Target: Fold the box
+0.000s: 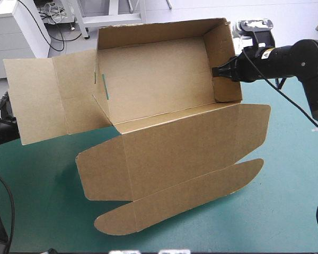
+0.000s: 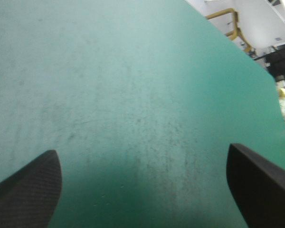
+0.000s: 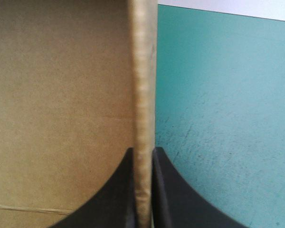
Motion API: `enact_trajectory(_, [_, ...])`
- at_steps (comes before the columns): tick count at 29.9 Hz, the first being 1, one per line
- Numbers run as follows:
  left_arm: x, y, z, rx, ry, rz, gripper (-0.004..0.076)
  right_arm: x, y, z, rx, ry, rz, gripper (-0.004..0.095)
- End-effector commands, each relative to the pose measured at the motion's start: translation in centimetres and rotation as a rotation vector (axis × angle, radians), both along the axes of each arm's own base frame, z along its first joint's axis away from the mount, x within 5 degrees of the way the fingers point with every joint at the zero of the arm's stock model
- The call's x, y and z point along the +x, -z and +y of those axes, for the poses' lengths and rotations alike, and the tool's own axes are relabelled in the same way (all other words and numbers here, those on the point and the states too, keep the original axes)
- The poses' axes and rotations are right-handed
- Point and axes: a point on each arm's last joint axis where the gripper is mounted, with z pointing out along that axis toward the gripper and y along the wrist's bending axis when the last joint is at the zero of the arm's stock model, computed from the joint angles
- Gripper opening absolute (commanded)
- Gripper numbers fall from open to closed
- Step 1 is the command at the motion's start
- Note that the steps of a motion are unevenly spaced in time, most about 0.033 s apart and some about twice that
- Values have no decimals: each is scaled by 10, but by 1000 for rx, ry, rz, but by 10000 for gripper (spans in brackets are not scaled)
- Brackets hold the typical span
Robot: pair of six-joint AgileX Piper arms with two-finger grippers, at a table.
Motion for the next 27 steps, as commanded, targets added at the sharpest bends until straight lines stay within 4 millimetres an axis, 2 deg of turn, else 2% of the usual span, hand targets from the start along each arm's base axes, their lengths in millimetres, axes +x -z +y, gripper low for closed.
enact_trajectory(1, [0,-30,-19,-74,83,-173,670,1,-15,5,120,-17,-71,-2])
enact_trajectory(7, [5,-41,-50,-134,216,-288,670,16,-1,7,106,-17,-22,-2])
enact_trajectory(14, [6,-53,-71,-210,309,-364,670,19,1,2,44,17,-48,-2])
enact_trajectory(27, [4,-71,-112,-207,497,-441,670,22,3,-5,-27,80,-62,-2])
